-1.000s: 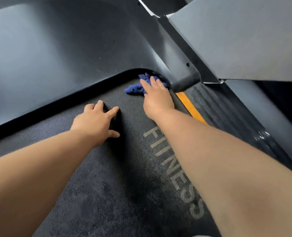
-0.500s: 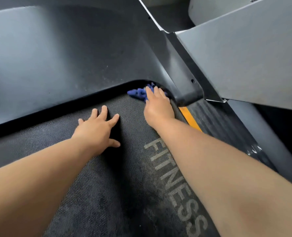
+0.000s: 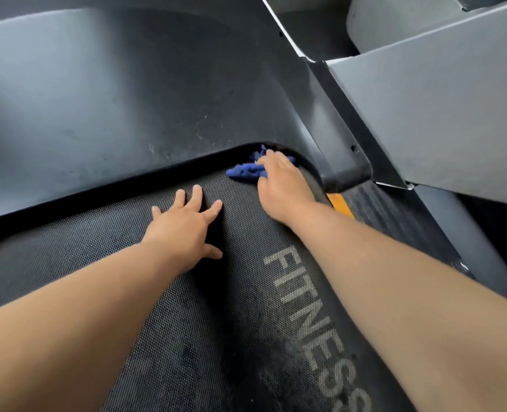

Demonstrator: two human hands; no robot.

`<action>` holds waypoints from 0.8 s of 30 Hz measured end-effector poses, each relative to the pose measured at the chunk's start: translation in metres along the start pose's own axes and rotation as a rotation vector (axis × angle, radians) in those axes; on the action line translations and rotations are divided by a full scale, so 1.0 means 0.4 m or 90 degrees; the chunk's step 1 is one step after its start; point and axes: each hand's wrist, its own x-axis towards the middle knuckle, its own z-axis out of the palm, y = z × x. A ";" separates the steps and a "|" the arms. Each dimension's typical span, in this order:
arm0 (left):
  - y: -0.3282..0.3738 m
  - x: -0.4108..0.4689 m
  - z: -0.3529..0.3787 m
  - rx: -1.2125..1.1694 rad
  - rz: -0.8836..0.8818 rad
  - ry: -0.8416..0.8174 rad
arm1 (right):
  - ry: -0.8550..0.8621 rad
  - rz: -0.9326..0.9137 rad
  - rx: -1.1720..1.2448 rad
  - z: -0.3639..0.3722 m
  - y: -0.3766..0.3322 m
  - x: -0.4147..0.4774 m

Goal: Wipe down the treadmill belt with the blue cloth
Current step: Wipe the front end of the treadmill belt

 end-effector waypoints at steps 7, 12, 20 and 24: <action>-0.004 -0.005 0.003 0.000 0.003 0.007 | 0.041 0.093 -0.131 -0.026 0.056 -0.110; -0.006 0.000 0.004 -0.002 0.004 0.007 | 0.037 0.142 -0.097 0.021 0.032 -0.103; -0.010 -0.008 0.004 -0.049 -0.002 0.031 | -0.083 -0.128 -0.046 -0.022 0.010 -0.100; -0.007 -0.008 0.002 -0.061 -0.004 0.049 | -0.022 0.082 -0.097 -0.005 0.001 -0.072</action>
